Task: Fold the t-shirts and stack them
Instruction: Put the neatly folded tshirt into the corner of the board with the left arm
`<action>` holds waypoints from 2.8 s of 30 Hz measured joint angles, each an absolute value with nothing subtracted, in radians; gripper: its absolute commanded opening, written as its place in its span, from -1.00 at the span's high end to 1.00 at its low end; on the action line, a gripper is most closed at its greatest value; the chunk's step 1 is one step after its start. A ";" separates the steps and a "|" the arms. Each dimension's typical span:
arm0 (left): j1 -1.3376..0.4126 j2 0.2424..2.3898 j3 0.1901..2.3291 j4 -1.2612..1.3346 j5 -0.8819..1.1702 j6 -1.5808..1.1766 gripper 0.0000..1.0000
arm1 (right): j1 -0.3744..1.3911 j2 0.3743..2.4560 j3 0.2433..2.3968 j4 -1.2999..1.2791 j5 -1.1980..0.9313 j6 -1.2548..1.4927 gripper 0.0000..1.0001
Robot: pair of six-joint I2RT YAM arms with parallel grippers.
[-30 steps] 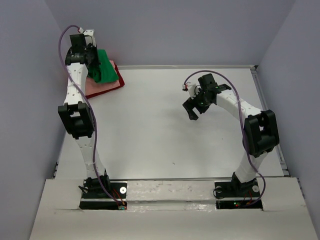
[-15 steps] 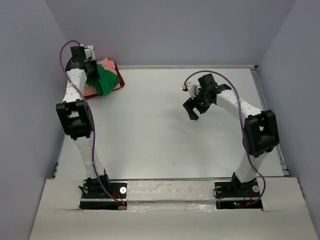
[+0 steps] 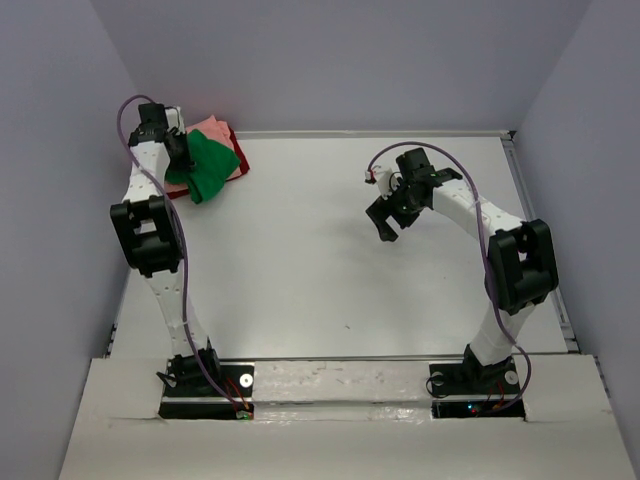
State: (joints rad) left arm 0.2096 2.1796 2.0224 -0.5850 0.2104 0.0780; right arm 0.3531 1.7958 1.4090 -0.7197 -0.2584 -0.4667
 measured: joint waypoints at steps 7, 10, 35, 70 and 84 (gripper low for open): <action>0.210 2.256 2.022 -0.604 0.151 0.081 1.00 | 0.353 1.804 1.409 -0.727 -0.258 -0.468 -0.99; 0.210 2.270 2.022 -0.612 0.110 0.081 1.00 | 0.353 1.805 1.409 -0.727 -0.258 -0.472 -0.99; 0.005 2.209 2.206 -0.682 0.054 0.153 1.00 | 0.353 1.840 1.409 -0.734 -0.272 -0.475 -0.99; -0.168 2.341 2.468 -0.835 0.173 0.365 1.00 | 0.353 1.869 1.395 -0.753 -0.261 -0.479 -0.99; -0.150 2.341 2.468 -0.728 0.043 0.369 1.00 | 0.353 1.869 1.395 -0.753 -0.259 -0.479 -0.99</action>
State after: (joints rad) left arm -0.1505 2.3405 2.4676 -0.7277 0.0429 0.3695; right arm 0.3531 1.8687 1.3952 -0.7528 -0.2588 -0.4793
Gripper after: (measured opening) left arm 0.161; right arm 0.995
